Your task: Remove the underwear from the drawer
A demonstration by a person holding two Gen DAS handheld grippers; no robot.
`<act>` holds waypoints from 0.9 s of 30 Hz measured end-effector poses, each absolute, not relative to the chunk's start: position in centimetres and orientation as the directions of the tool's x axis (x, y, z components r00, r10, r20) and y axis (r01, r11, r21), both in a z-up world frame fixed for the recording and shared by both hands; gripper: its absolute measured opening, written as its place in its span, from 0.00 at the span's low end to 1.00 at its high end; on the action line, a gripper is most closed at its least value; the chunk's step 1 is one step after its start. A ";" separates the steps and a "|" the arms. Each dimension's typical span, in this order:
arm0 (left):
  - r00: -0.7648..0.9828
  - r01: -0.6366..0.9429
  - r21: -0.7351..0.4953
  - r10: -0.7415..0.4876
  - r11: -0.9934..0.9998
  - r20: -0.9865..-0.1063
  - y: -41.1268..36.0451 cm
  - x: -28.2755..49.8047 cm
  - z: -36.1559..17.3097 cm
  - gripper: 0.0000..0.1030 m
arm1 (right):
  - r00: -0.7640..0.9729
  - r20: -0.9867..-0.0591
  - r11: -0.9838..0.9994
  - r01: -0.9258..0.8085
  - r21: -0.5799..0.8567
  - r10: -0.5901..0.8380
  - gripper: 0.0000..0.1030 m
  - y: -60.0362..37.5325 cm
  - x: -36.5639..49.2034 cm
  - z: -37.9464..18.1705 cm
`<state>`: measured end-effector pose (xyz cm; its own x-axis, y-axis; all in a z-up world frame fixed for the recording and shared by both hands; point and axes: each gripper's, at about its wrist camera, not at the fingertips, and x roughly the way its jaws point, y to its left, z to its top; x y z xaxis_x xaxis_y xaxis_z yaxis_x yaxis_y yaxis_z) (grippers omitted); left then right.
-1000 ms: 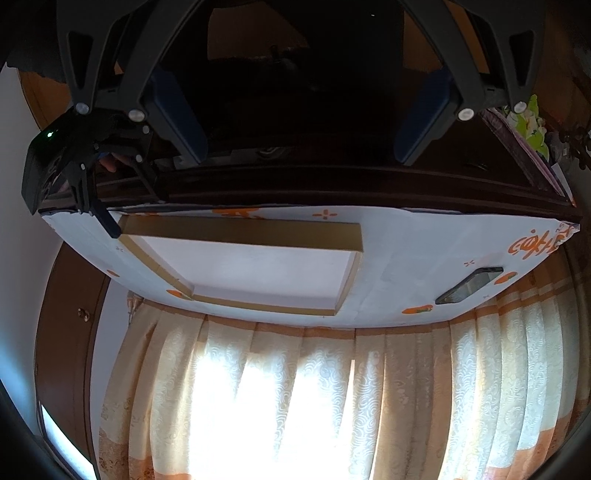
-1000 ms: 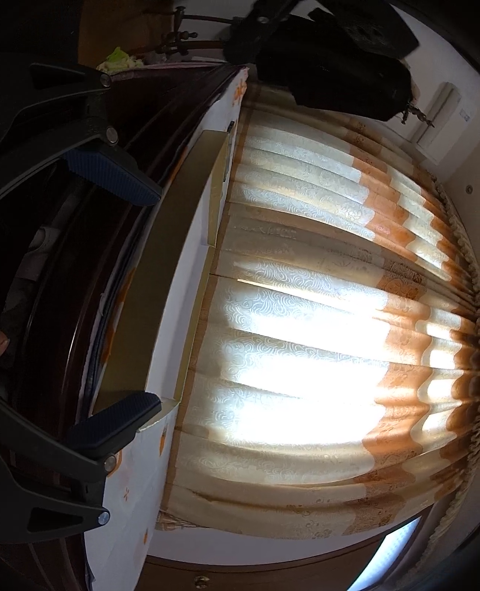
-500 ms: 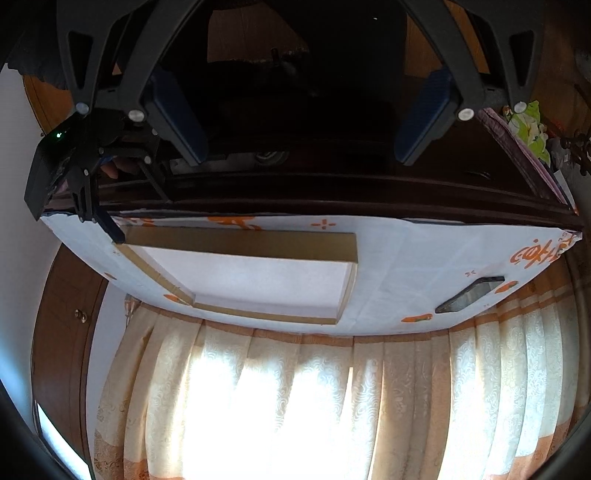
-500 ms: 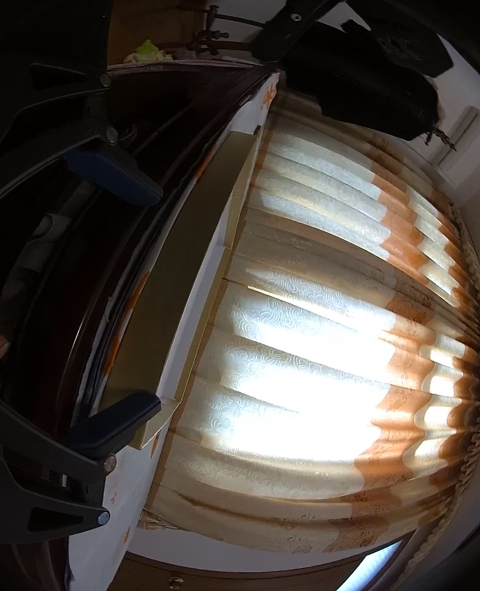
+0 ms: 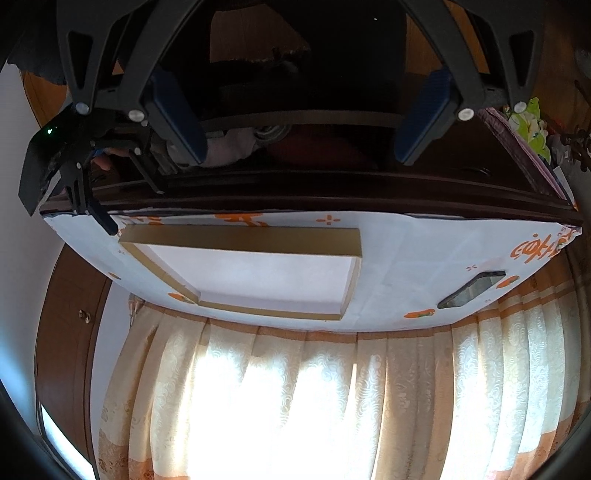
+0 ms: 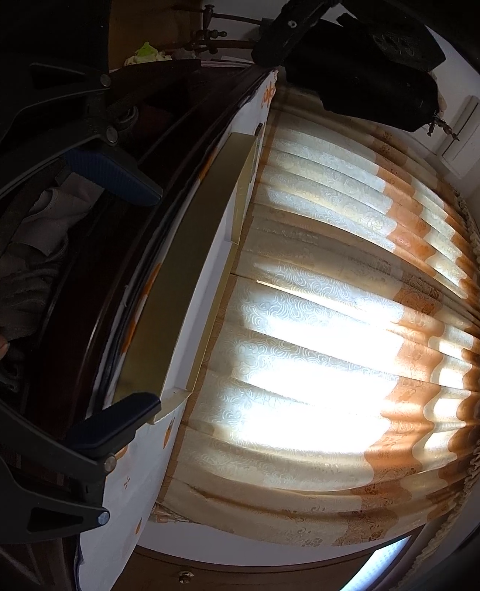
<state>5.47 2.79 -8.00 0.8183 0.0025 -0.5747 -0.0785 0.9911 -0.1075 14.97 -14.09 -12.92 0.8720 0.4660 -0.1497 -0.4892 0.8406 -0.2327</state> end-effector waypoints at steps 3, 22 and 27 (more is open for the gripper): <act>0.817 -0.078 -0.107 0.002 0.991 -0.576 2.8 5.5 -8.0 1.00 | 0.870 -0.163 0.838 -0.492 -0.234 0.465 0.99 -14.3 14.8 -12.8; 0.822 -0.087 -0.117 0.005 0.989 -0.569 3.4 5.3 -7.5 1.00 | 0.849 -0.263 0.829 -0.515 -0.217 0.459 0.99 -15.2 13.1 -12.2; 0.823 -0.087 -0.116 0.006 0.989 -0.569 3.4 5.3 -7.4 1.00 | 0.840 -0.295 0.824 -0.523 -0.218 0.455 0.99 -15.1 12.6 -12.1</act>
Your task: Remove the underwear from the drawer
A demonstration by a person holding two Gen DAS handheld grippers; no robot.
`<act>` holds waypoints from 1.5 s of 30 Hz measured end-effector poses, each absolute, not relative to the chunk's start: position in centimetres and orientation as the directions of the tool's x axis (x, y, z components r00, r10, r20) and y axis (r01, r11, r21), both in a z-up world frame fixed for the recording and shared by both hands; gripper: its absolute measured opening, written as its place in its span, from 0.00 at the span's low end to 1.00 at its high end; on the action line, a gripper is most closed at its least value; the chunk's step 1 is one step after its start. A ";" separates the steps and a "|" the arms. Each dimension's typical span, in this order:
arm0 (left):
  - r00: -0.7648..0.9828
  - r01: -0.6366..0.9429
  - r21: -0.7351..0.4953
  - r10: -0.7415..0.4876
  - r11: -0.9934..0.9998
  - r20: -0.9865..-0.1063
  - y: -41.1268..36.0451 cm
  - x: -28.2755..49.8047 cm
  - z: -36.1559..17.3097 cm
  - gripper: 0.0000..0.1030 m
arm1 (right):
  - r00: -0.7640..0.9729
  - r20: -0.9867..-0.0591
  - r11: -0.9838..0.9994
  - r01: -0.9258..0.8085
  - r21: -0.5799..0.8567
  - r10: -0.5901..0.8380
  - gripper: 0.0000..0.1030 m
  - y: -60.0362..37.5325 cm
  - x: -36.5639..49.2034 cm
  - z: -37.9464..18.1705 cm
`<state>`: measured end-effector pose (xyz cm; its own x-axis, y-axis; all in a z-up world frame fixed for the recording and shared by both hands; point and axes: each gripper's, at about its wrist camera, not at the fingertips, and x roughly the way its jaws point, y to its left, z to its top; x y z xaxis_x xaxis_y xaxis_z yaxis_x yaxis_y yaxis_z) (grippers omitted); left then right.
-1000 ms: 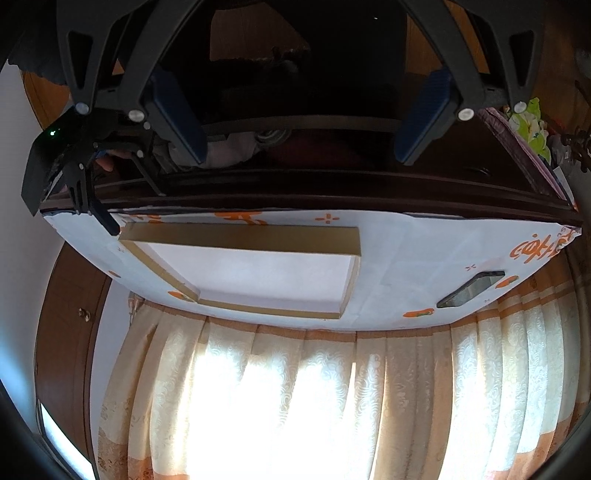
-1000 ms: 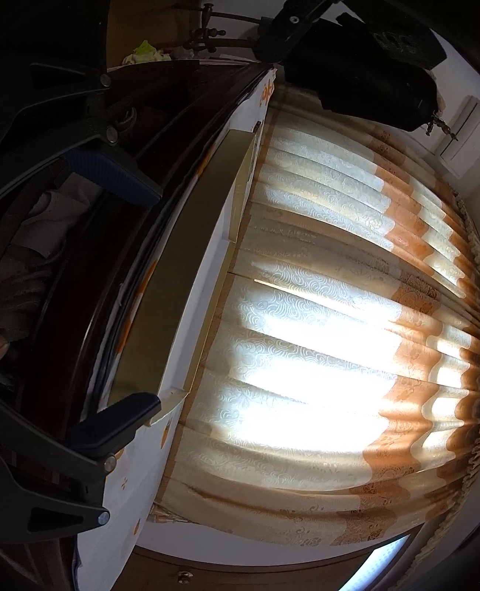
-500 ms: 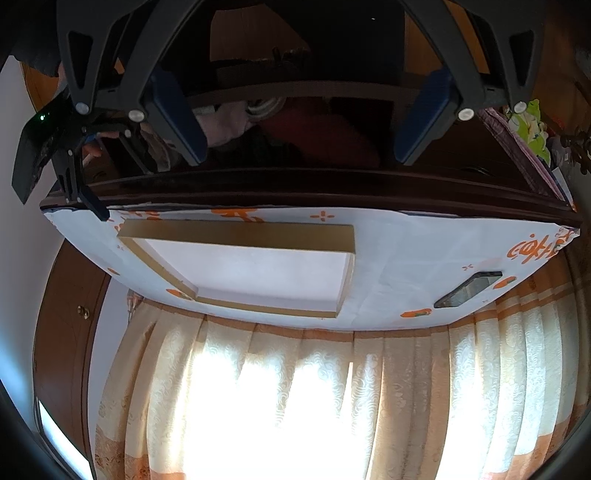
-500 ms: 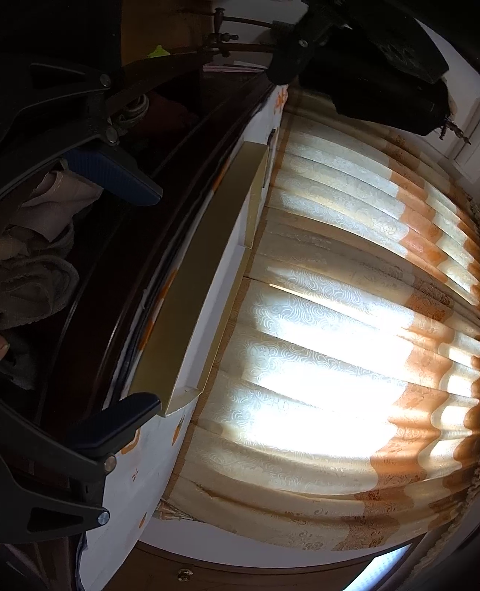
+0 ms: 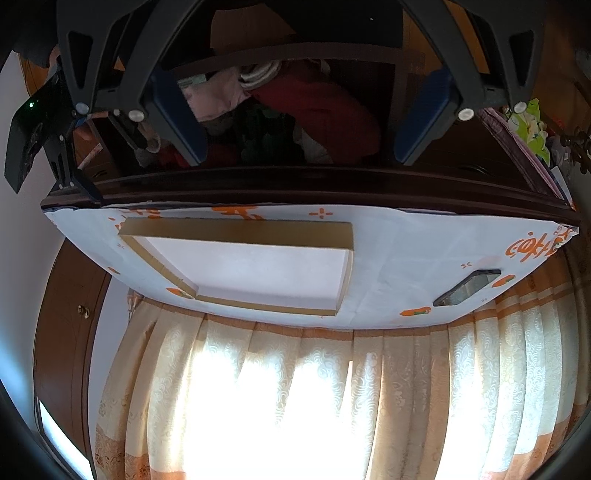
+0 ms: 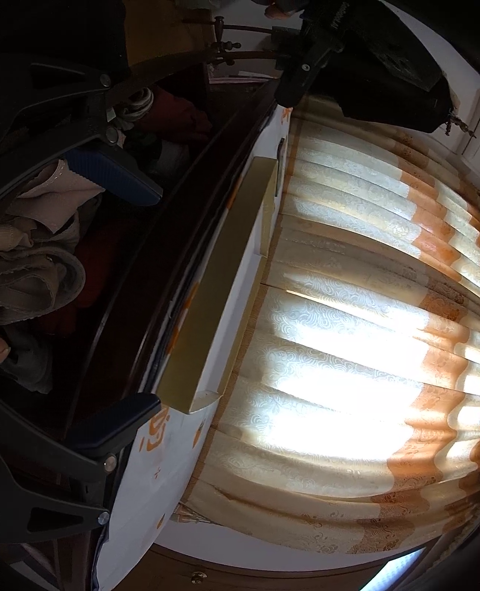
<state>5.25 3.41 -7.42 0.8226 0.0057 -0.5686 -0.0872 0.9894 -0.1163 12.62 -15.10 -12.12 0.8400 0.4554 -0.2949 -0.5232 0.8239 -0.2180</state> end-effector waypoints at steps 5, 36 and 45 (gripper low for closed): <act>0.822 -0.088 -0.121 0.003 0.989 -0.570 3.5 5.2 -7.2 1.00 | 0.828 -0.328 0.820 -0.533 -0.210 0.455 0.99 -15.1 12.3 -12.1; 0.810 -0.064 -0.093 -0.003 0.994 -0.586 3.2 5.3 -7.0 1.00 | 0.763 -0.459 0.807 -0.571 -0.152 0.454 0.99 -15.7 10.8 -12.0; 0.811 -0.071 -0.090 0.005 0.993 -0.585 3.4 5.2 -6.9 1.00 | 0.741 -0.491 0.796 -0.588 -0.143 0.459 0.99 -15.7 10.3 -11.9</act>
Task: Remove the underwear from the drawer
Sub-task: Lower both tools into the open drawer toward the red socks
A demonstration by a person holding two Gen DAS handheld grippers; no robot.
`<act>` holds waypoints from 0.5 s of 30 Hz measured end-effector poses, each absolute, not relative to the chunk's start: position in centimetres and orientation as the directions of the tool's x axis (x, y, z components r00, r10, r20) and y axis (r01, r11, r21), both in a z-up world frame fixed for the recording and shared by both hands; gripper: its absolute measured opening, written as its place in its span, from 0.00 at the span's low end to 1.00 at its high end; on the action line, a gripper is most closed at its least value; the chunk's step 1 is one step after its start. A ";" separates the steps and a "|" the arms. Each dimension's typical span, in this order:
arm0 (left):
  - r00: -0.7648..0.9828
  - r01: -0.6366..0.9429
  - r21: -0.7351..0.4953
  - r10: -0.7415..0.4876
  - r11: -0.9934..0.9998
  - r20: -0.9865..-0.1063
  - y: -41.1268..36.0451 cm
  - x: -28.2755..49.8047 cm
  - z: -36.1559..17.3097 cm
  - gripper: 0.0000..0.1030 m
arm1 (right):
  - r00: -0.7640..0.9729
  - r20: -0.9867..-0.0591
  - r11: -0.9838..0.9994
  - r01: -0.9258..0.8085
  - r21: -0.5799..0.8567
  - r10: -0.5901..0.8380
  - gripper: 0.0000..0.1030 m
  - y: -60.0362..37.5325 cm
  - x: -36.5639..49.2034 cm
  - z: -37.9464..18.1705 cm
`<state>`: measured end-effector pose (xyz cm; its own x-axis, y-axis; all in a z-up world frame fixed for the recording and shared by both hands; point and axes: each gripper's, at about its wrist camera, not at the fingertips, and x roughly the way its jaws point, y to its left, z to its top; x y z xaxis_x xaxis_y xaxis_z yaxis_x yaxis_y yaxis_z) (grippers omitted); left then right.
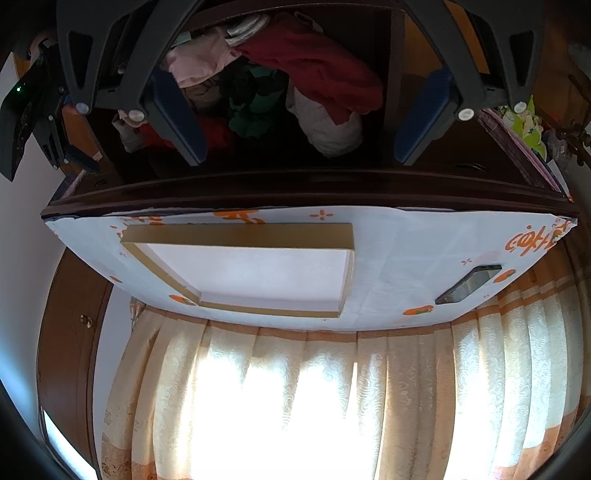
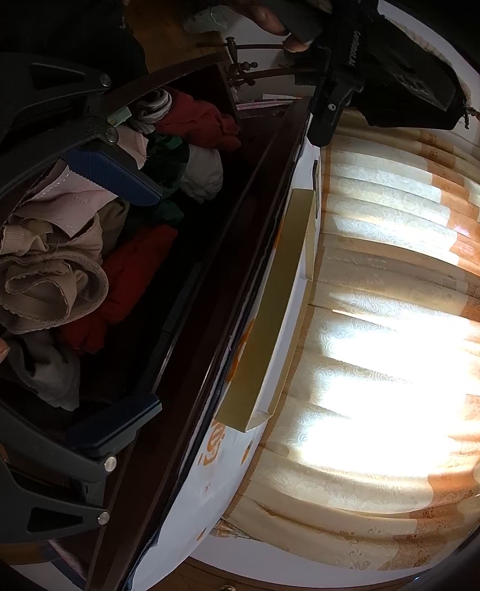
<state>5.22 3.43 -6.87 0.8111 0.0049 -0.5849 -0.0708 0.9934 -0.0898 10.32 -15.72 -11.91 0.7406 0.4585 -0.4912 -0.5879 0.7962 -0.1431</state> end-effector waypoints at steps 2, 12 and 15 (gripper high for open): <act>0.811 -0.077 -0.090 0.010 0.993 -0.585 3.7 5.1 -6.8 1.00 | 0.737 -0.498 0.793 -0.591 -0.148 0.456 0.99 -15.6 10.3 -11.9; 0.811 -0.094 -0.089 0.025 0.992 -0.584 4.8 5.2 -6.4 1.00 | 0.712 -0.534 0.781 -0.607 -0.144 0.455 0.99 -15.3 10.2 -12.1; 0.811 -0.100 -0.092 0.027 0.991 -0.585 5.1 5.2 -6.3 1.00 | 0.709 -0.545 0.776 -0.611 -0.159 0.447 0.99 -15.3 10.3 -12.2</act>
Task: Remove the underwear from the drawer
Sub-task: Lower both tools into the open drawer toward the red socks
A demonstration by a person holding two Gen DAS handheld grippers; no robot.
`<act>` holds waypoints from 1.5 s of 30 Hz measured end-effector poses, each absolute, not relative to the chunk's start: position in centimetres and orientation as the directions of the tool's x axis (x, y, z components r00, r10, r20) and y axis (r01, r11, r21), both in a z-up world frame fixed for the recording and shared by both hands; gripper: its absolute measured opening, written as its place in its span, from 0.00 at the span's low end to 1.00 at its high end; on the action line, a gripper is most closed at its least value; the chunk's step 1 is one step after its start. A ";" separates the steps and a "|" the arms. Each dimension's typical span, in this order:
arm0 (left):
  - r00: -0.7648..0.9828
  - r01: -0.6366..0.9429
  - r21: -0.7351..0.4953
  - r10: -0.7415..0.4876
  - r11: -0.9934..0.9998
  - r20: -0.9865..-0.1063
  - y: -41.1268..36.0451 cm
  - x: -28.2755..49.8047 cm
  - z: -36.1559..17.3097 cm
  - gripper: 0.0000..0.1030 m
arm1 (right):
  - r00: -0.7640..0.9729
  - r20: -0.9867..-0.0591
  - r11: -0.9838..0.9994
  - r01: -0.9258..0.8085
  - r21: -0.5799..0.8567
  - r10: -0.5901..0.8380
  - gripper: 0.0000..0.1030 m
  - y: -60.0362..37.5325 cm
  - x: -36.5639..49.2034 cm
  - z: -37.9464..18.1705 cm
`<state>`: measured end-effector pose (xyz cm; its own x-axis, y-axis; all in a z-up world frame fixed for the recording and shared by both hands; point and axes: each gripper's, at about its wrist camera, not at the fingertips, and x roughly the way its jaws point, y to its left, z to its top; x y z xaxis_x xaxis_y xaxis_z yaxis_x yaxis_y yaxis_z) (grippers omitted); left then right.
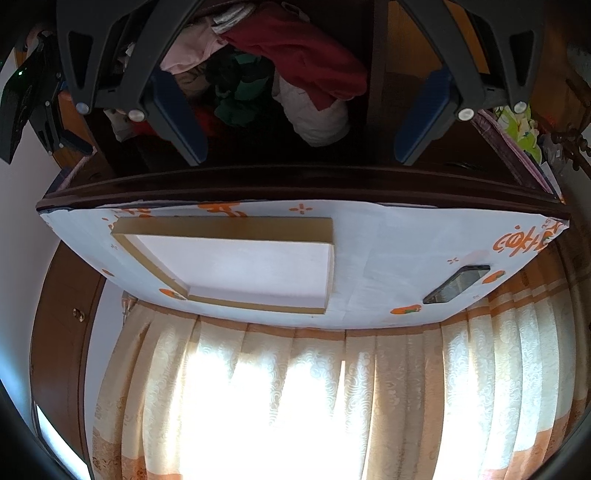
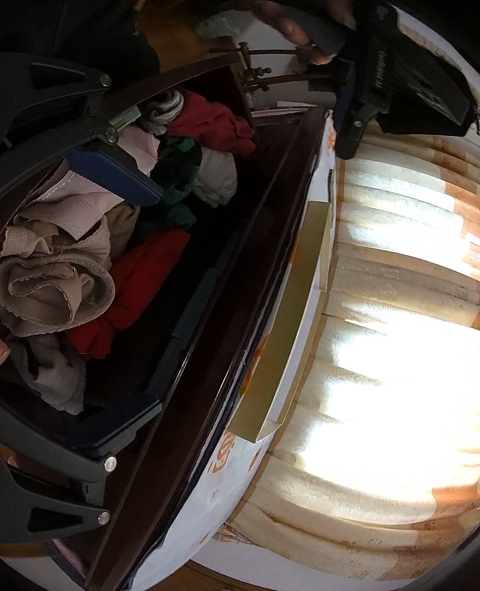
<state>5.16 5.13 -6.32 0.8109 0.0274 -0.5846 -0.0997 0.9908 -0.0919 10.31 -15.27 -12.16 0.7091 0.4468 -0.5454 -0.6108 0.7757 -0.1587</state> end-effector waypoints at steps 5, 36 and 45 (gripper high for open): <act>0.810 -0.102 -0.093 0.029 0.990 -0.586 5.5 5.1 -6.2 1.00 | 0.690 -0.576 0.770 -0.619 -0.154 0.439 0.99 -15.1 10.8 -12.2; 0.692 -0.058 -0.048 0.005 0.997 -0.722 4.3 6.9 -10.4 1.00 | 0.498 -0.762 0.648 -0.749 -0.136 0.415 0.99 -11.8 13.7 -11.5; 0.669 -0.055 -0.041 0.006 0.998 -0.744 4.5 7.3 -11.4 1.00 | 0.389 -0.839 0.638 -0.767 -0.067 0.380 0.99 -9.9 16.8 -13.4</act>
